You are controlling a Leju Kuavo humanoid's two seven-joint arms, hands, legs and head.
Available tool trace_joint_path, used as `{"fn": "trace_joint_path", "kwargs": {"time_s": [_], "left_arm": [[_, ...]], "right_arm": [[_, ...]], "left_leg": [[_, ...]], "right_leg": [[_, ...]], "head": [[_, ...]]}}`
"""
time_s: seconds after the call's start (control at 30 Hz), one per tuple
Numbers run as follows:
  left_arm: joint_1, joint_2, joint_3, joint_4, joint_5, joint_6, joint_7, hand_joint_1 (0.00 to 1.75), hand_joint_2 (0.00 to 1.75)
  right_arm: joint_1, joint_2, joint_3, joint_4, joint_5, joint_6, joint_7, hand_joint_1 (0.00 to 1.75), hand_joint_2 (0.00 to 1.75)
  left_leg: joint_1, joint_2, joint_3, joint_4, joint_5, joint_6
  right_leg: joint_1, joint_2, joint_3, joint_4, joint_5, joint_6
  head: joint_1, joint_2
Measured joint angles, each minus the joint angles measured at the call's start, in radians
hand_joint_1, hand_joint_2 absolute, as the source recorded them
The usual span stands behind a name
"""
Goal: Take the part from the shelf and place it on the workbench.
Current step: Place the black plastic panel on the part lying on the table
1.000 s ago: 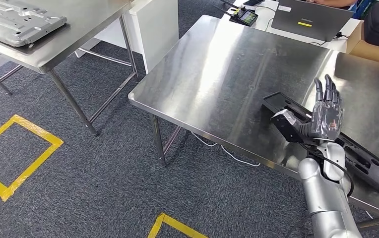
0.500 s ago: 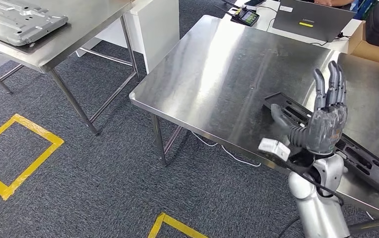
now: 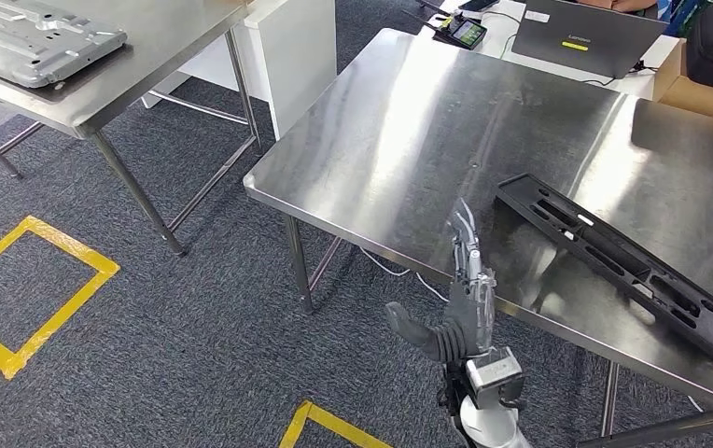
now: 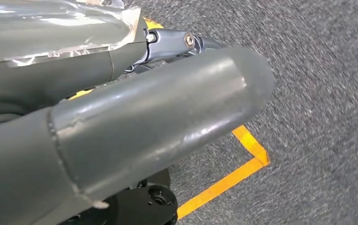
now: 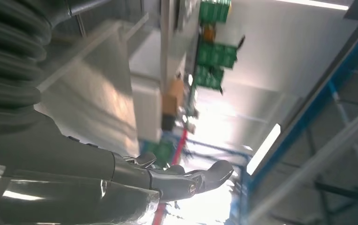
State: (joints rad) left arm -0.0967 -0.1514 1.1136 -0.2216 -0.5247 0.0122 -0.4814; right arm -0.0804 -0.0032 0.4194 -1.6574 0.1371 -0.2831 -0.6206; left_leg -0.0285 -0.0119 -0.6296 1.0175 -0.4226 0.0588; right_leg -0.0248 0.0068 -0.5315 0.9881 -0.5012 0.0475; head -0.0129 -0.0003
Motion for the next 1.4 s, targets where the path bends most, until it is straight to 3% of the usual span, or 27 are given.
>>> {"fn": "trace_joint_path", "kwargs": {"time_s": [0.07, 0.13, 0.23, 0.27, 0.3, 0.33, 0.4, 0.47, 0.53, 0.6, 0.63, 0.7, 0.77, 0.8, 0.83, 0.87, 0.93, 1.0, 1.1, 1.13, 1.2, 1.27, 1.3, 1.33, 1.37, 1.4], "left_arm": [[-0.002, -0.001, 0.010, 0.000, 0.007, 0.001, 0.007, 0.00, 0.00], [-0.003, -0.002, 0.017, 0.000, 0.010, 0.001, 0.009, 0.00, 0.00], [-0.004, -0.004, 0.025, 0.000, 0.015, -0.001, 0.017, 0.00, 0.00], [-0.005, -0.004, 0.029, 0.000, 0.018, -0.002, 0.021, 0.00, 0.00], [-0.004, -0.004, 0.033, 0.000, 0.020, -0.004, 0.024, 0.00, 0.00], [-0.004, -0.005, 0.037, 0.000, 0.022, -0.006, 0.027, 0.00, 0.00], [-0.004, -0.008, 0.041, 0.000, 0.026, -0.010, 0.030, 0.00, 0.00], [-0.004, -0.011, 0.043, 0.000, 0.030, -0.013, 0.033, 0.00, 0.00], [-0.004, -0.015, 0.046, 0.000, 0.031, -0.014, 0.035, 0.00, 0.00], [-0.004, -0.016, 0.050, 0.000, 0.032, -0.014, 0.038, 0.00, 0.00], [-0.003, -0.017, 0.052, 0.000, 0.032, -0.013, 0.039, 0.00, 0.00], [-0.003, -0.018, 0.057, 0.000, 0.032, -0.012, 0.043, 0.00, 0.00], [-0.002, -0.019, 0.061, 0.000, 0.031, -0.010, 0.045, 0.00, 0.00], [-0.002, -0.019, 0.062, 0.000, 0.031, -0.009, 0.046, 0.00, 0.00], [-0.002, -0.019, 0.064, 0.000, 0.031, -0.009, 0.046, 0.00, 0.00], [-0.002, -0.019, 0.065, 0.000, 0.031, -0.008, 0.046, 0.00, 0.00], [-0.002, -0.021, 0.065, 0.001, 0.031, -0.008, 0.047, 0.00, 0.00], [-0.003, -0.023, 0.066, 0.001, 0.031, -0.009, 0.047, 0.00, 0.00], [-0.004, -0.025, 0.066, 0.001, 0.031, -0.011, 0.049, 0.00, 0.00], [-0.004, -0.026, 0.066, 0.001, 0.031, -0.012, 0.050, 0.00, 0.00], [-0.003, -0.027, 0.066, 0.001, 0.030, -0.014, 0.050, 0.00, 0.00], [-0.002, -0.027, 0.066, 0.001, 0.028, -0.017, 0.051, 0.00, 0.00], [-0.001, -0.027, 0.066, 0.001, 0.026, -0.019, 0.051, 0.00, 0.00], [-0.001, -0.027, 0.066, 0.001, 0.022, -0.021, 0.051, 0.00, 0.00], [-0.001, -0.027, 0.066, 0.001, 0.018, -0.023, 0.051, 0.00, 0.00], [-0.001, -0.028, 0.066, 0.001, 0.014, -0.024, 0.052, 0.00, 0.00]], "right_arm": [[-0.007, 0.023, 0.000, 0.040, -0.026, 0.038, 0.001, 0.00, 0.00], [-0.015, 0.037, 0.000, 0.066, -0.026, 0.047, 0.002, 0.00, 0.00], [-0.022, 0.045, 0.000, 0.112, -0.008, 0.050, 0.012, 0.00, 0.00], [-0.022, 0.048, -0.001, 0.133, -0.004, 0.052, 0.015, 0.00, 0.00], [-0.022, 0.051, -0.002, 0.155, -0.004, 0.056, 0.017, 0.00, 0.00], [-0.022, 0.055, -0.005, 0.176, -0.005, 0.060, 0.017, 0.00, 0.00], [-0.025, 0.064, -0.013, 0.206, -0.008, 0.066, 0.017, 0.00, 0.00], [-0.031, 0.072, -0.021, 0.227, -0.009, 0.068, 0.017, 0.00, 0.00], [-0.038, 0.081, -0.033, 0.246, -0.011, 0.068, 0.017, 0.00, 0.00], [-0.041, 0.092, -0.049, 0.264, -0.012, 0.068, 0.019, 0.00, 0.00], [-0.041, 0.098, -0.057, 0.271, -0.012, 0.068, 0.022, 0.00, 0.00], [-0.040, 0.107, -0.071, 0.287, -0.012, 0.068, 0.029, 0.00, 0.00], [-0.037, 0.111, -0.086, 0.303, -0.012, 0.068, 0.033, 0.00, 0.00], [-0.035, 0.111, -0.092, 0.309, -0.012, 0.068, 0.033, 0.00, 0.00], [-0.033, 0.111, -0.098, 0.315, -0.012, 0.068, 0.033, 0.00, 0.00], [-0.032, 0.111, -0.102, 0.319, -0.012, 0.068, 0.033, 0.00, 0.00], [-0.032, 0.112, -0.108, 0.324, -0.012, 0.068, 0.033, 0.00, 0.00], [-0.033, 0.116, -0.114, 0.328, -0.011, 0.068, 0.033, 0.00, 0.00], [-0.026, 0.119, -0.127, 0.333, -0.012, 0.067, 0.033, 0.00, 0.00], [-0.020, 0.119, -0.133, 0.334, -0.013, 0.067, 0.033, 0.00, 0.00], [-0.007, 0.118, -0.146, 0.335, -0.014, 0.066, 0.034, 0.00, 0.00], [0.006, 0.118, -0.156, 0.335, -0.014, 0.066, 0.036, 0.00, 0.00], [0.013, 0.118, -0.162, 0.335, -0.014, 0.065, 0.037, 0.00, 0.00], [0.021, 0.118, -0.167, 0.334, -0.014, 0.064, 0.040, 0.00, 0.00], [0.029, 0.119, -0.173, 0.332, -0.013, 0.062, 0.044, 0.00, 0.00], [0.036, 0.119, -0.177, 0.328, -0.012, 0.061, 0.047, 0.00, 0.00]], "left_leg": [[0.002, 0.001, 0.003, -0.005, 0.003, 0.008], [0.009, 0.004, 0.009, -0.014, 0.012, 0.018], [0.012, 0.007, 0.009, -0.017, 0.017, 0.024], [0.012, 0.007, 0.008, -0.017, 0.017, 0.024], [0.011, 0.007, 0.006, -0.017, 0.017, 0.024], [0.011, 0.007, 0.006, -0.017, 0.017, 0.023], [0.011, 0.006, 0.005, -0.016, 0.020, 0.020], [0.010, 0.006, 0.006, -0.013, 0.024, 0.012], [0.011, 0.005, 0.006, -0.012, 0.029, 0.001], [0.014, 0.006, -0.001, -0.001, 0.022, -0.013], [0.016, 0.006, -0.010, 0.019, -0.001, -0.021], [0.025, 0.006, -0.045, 0.121, -0.088, -0.038], [0.036, 0.007, -0.081, 0.249, -0.164, -0.053], [0.042, 0.008, -0.081, 0.279, -0.176, -0.058], [0.048, 0.009, -0.061, 0.269, -0.168, -0.063], [0.053, 0.009, -0.021, 0.220, -0.146, -0.067], [0.061, 0.006, 0.080, 0.075, -0.103, -0.074], [0.059, -0.003, 0.126, -0.003, -0.085, -0.068], [0.049, -0.005, 0.108, -0.010, -0.070, -0.039], [0.047, -0.003, 0.098, -0.012, -0.060, -0.026], [0.042, 0.003, 0.073, -0.017, -0.038, -0.003], [0.033, 0.007, 0.045, -0.016, -0.018, 0.006], [0.028, 0.009, 0.032, -0.016, -0.009, 0.008], [0.023, 0.009, 0.019, -0.015, 0.001, 0.010], [0.019, 0.010, 0.008, -0.015, 0.010, 0.011], [0.015, 0.009, -0.001, -0.014, 0.019, 0.012]], "right_leg": [[-0.001, -0.001, 0.003, -0.001, -0.002, 0.005], [0.002, -0.002, -0.005, 0.033, -0.029, 0.003], [0.004, -0.003, -0.086, 0.213, -0.122, -0.014], [0.005, -0.003, -0.111, 0.265, -0.140, -0.014], [0.007, -0.003, -0.119, 0.283, -0.141, -0.010], [0.008, -0.003, -0.106, 0.261, -0.125, -0.003], [0.012, -0.004, -0.031, 0.122, -0.071, 0.004], [0.018, -0.005, 0.028, 0.017, -0.021, -0.003], [0.024, -0.005, 0.030, 0.001, -0.001, -0.017], [0.014, -0.005, 0.021, -0.008, 0.008, -0.034], [0.009, -0.006, 0.020, -0.010, 0.015, -0.044], [0.005, -0.009, 0.011, -0.011, 0.031, -0.055], [0.005, -0.010, -0.007, -0.009, 0.045, -0.056], [0.004, -0.010, -0.015, -0.009, 0.051, -0.053], [0.002, -0.011, -0.022, -0.008, 0.055, -0.049], [0.000, -0.011, -0.027, -0.006, 0.060, -0.044], [-0.003, -0.010, -0.036, -0.002, 0.067, -0.032], [0.000, -0.010, -0.043, 0.002, 0.076, -0.018], [0.004, -0.008, -0.057, 0.004, 0.089, 0.007], [0.004, -0.008, -0.070, 0.018, 0.076, 0.008], [0.003, -0.007, -0.113, 0.108, 0.005, -0.006], [0.006, -0.007, -0.157, 0.244, -0.073, -0.020], [0.009, -0.007, -0.162, 0.291, -0.090, -0.020], [0.013, -0.007, -0.149, 0.304, -0.089, -0.017], [0.018, -0.007, -0.116, 0.279, -0.073, -0.014], [0.024, -0.007, -0.065, 0.219, -0.054, -0.015]], "head": [[0.000, 0.000], [0.001, 0.000], [0.005, 0.000], [0.006, 0.000], [0.006, 0.000], [0.006, 0.000], [0.006, 0.000], [0.004, 0.000], [0.002, 0.000], [0.002, 0.000], [0.001, 0.000], [0.000, 0.000], [-0.001, 0.000], [-0.001, 0.000], [-0.001, 0.000], [-0.001, 0.000], [-0.002, 0.000], [-0.001, 0.000], [0.004, 0.000], [0.004, 0.000], [0.008, 0.000], [0.012, 0.000], [0.013, 0.000], [0.014, 0.000], [0.014, 0.000], [0.015, 0.000]]}}
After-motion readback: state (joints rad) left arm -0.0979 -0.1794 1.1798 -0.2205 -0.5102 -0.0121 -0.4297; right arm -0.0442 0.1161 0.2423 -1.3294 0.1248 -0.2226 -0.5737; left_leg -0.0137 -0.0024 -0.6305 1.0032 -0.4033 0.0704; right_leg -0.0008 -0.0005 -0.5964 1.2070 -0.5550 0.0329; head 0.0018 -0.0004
